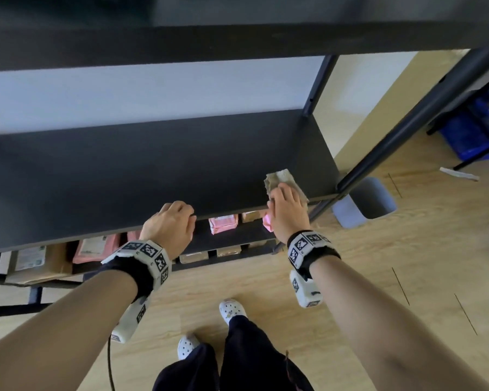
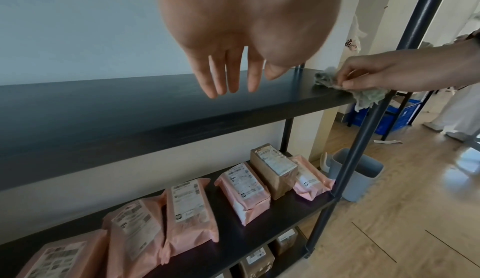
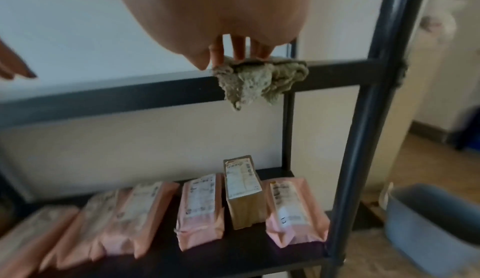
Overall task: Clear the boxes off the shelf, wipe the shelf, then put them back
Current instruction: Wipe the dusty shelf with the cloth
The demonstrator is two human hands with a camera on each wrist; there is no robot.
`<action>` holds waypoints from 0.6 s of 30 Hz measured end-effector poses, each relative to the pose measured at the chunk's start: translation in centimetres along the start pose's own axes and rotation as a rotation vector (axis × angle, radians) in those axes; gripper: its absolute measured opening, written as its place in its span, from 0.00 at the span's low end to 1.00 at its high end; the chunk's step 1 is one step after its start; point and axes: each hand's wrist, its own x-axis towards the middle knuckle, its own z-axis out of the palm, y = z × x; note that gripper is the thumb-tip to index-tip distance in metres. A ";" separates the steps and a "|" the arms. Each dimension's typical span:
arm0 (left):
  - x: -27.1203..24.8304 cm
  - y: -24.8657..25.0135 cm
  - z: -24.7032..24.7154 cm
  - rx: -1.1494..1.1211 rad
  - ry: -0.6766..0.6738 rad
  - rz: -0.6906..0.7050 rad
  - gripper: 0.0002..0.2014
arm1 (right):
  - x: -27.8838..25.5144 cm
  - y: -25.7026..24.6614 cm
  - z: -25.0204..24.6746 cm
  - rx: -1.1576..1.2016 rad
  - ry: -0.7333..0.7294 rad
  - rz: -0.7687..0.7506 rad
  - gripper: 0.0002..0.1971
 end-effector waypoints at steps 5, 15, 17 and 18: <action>2.3 2.9 -0.2 0.024 -0.019 0.020 0.16 | 3.6 4.2 -1.6 0.001 -0.154 0.018 0.42; 3.4 1.2 -1.3 -0.012 0.043 -0.189 0.15 | 1.4 -6.1 1.9 0.067 -0.334 -0.409 0.40; 3.0 0.3 -1.5 -0.028 0.075 -0.256 0.15 | 1.5 -10.1 3.2 0.104 -0.406 -0.505 0.43; 2.8 -0.2 -1.6 -0.029 0.087 -0.279 0.15 | 2.2 -11.0 3.4 0.115 -0.428 -0.508 0.42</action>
